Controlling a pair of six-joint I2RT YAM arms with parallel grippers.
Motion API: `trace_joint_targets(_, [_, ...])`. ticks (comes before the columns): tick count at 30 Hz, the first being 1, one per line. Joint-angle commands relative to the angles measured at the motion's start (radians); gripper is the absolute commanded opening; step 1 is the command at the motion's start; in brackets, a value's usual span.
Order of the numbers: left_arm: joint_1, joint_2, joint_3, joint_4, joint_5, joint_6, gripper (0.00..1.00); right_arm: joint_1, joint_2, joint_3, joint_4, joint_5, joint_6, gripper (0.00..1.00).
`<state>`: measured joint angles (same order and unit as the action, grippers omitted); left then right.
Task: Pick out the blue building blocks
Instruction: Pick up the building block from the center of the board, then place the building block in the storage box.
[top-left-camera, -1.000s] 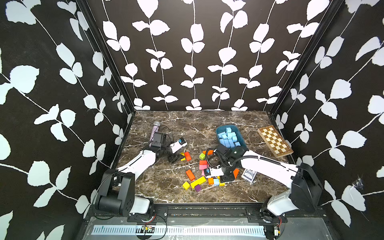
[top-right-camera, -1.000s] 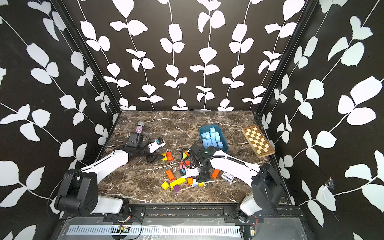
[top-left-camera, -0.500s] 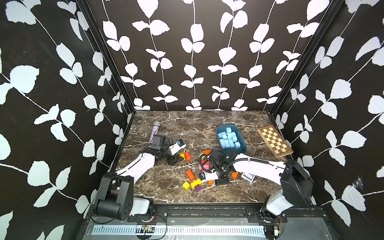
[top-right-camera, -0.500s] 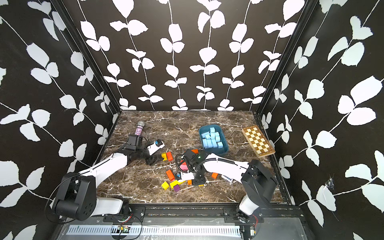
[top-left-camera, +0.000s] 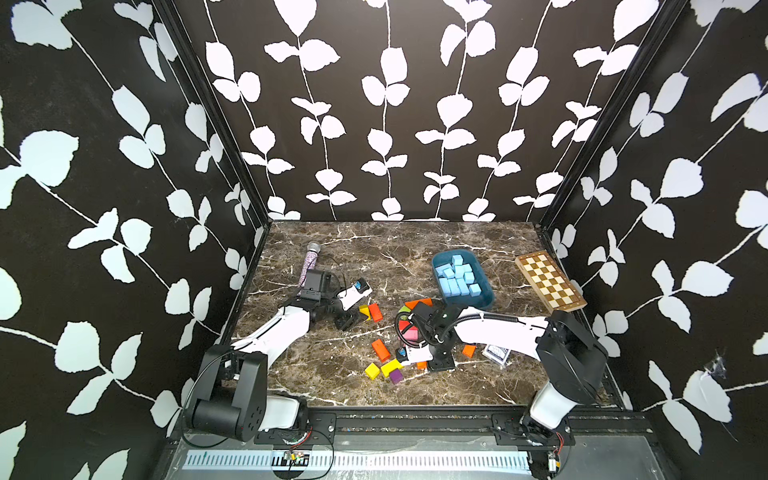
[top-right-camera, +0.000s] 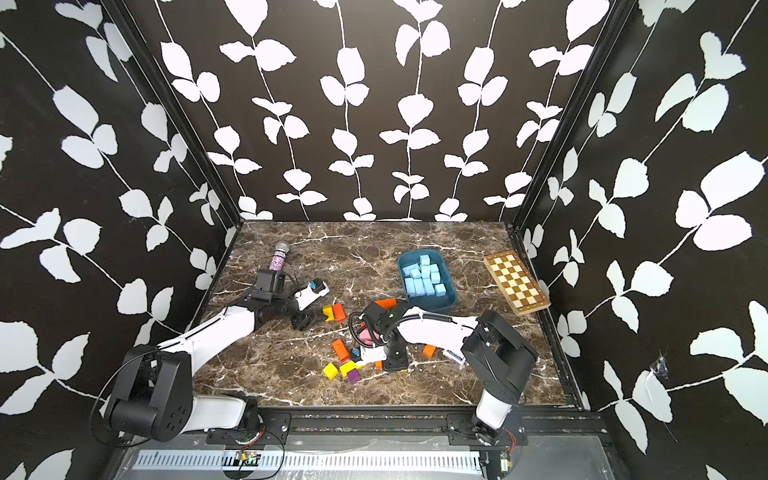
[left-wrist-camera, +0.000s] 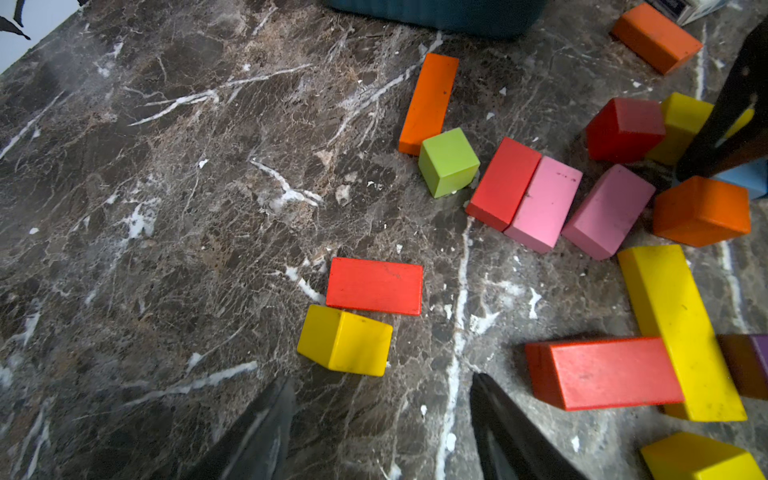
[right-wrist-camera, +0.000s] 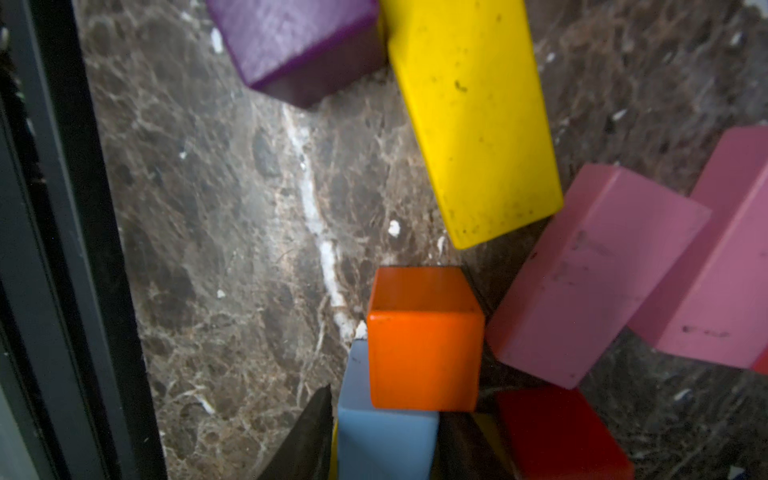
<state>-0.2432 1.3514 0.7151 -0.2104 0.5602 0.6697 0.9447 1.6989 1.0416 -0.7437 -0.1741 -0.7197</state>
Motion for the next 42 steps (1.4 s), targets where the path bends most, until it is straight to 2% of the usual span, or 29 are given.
trace_joint_targets(1, [0.007,-0.027,-0.009,0.008,0.017,0.004,0.69,0.007,0.010,-0.005,-0.012,-0.024,0.004,0.31])
trace_joint_targets(3, [0.008,-0.027,-0.009,0.008,0.021,0.007,0.69,0.008,0.013,0.001,-0.025,-0.035,0.008,0.23])
trace_joint_targets(6, [0.007,-0.024,-0.008,0.009,0.024,0.012,0.69,0.008,0.012,0.006,-0.043,-0.048,0.008,0.17])
trace_joint_targets(13, [0.007,-0.022,-0.003,0.011,0.033,0.031,0.69,0.007,-0.031,0.037,-0.097,-0.023,0.022,0.15])
trace_joint_targets(22, [0.006,0.001,0.023,0.017,0.076,0.041,0.69,-0.015,-0.146,0.101,-0.148,0.025,0.125,0.10])
trace_joint_targets(25, [0.004,0.015,0.035,0.029,0.085,0.032,0.69,-0.065,-0.151,0.146,-0.167,0.013,0.176,0.08])
trace_joint_targets(33, [-0.023,0.056,0.080,0.027,0.098,0.065,0.70,-0.272,-0.107,0.259,-0.104,0.025,0.435,0.05])
trace_joint_targets(42, [-0.098,0.121,0.150,0.011,0.079,0.120,0.77,-0.491,0.049,0.438,-0.090,0.068,0.678,0.05])
